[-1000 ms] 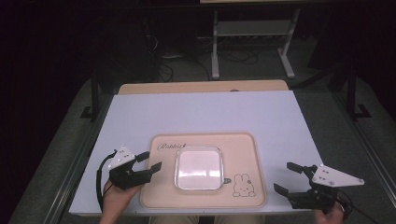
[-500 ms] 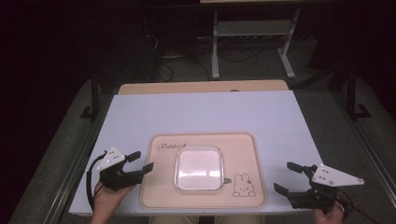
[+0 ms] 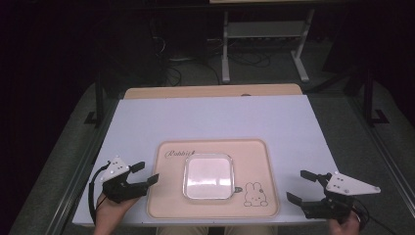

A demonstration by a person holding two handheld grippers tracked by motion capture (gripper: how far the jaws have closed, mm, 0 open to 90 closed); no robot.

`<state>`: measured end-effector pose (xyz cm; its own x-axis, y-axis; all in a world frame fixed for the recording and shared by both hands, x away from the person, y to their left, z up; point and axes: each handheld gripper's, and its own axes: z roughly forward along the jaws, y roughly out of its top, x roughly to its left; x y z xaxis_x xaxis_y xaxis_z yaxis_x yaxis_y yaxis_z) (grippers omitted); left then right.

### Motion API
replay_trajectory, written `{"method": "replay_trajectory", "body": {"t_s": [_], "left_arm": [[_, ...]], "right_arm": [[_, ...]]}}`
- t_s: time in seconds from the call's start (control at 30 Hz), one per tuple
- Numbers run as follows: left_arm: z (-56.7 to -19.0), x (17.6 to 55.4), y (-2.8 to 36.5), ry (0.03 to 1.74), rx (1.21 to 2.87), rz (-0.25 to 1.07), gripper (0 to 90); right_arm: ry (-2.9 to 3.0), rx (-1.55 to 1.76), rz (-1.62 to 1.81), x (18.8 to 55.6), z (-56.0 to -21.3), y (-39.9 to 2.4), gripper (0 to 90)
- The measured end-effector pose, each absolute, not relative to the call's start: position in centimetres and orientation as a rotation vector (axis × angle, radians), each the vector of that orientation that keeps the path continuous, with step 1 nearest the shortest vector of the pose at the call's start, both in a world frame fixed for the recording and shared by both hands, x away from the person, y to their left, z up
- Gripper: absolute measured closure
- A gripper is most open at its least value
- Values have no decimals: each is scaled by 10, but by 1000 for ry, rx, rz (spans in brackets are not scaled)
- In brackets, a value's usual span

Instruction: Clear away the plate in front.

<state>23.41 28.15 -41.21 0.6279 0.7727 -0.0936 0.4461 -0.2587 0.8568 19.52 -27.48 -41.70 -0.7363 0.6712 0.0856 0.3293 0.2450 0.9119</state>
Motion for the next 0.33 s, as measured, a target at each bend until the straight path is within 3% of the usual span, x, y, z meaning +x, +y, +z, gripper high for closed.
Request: {"method": "replay_trajectory", "body": {"t_s": [0.33], "left_arm": [[-415, 234, 279, 968, 1914, 428, 283]], "right_arm": [[2210, 916, 1489, 195, -417, -274, 130]]}}
